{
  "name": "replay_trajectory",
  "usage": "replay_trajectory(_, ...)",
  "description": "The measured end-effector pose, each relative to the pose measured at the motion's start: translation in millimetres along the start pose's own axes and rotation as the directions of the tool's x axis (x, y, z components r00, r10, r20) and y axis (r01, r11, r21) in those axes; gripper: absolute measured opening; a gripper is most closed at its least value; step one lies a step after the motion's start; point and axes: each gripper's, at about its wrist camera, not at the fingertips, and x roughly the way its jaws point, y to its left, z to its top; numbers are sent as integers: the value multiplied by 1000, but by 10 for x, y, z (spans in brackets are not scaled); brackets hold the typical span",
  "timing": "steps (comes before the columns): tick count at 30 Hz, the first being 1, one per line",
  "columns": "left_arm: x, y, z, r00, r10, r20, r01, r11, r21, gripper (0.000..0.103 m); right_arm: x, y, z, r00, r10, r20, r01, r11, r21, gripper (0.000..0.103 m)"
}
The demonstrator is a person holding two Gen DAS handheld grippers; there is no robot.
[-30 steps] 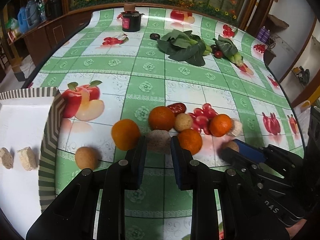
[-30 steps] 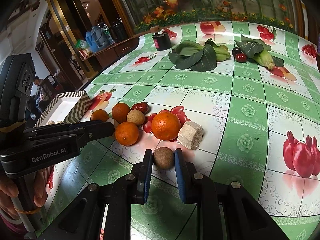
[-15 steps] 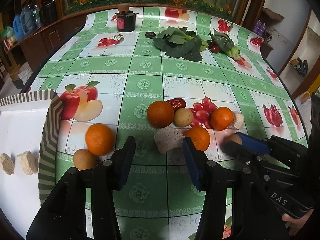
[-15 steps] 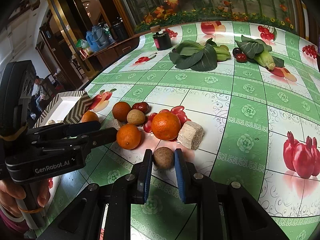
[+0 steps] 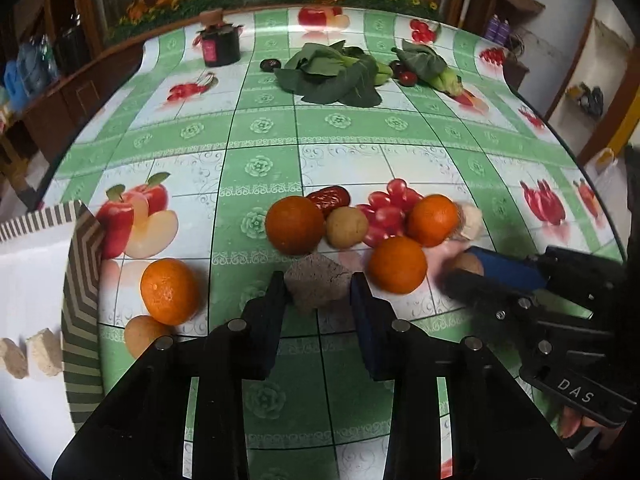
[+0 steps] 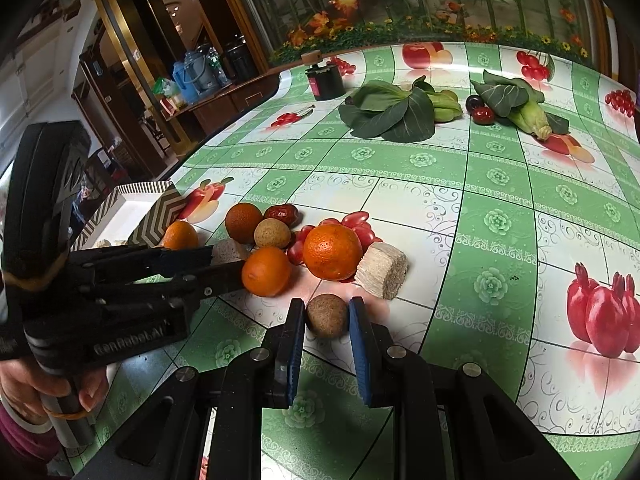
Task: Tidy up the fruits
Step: 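Grasp a tan cube with the left tool while the right tool grasps a brown kiwi, then carry the tan cube and the kiwi over the white tray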
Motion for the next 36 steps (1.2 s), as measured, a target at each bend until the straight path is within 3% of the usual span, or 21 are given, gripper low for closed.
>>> replay_trajectory(8,-278,23,-104,999,-6,39,7,1000,-15,31,-36,52,-33,1000,-19,7,19,1000,-16,22)
replay_trajectory(15,-651,103,-243,996,10,84,-10,1000,-4,31,-204,267,-71,999,21,38,-20,999,-29,22)
replay_trajectory(22,-958,405,-415,987,99,125,-97,995,-22,31,-248,624,-77,995,80,57,-78,996,-50,21)
replay_trajectory(36,-1235,1180,-744,959,247,136,-233,966,-116,32,-92,1375,38,985,168,36,-162,978,-128,21)
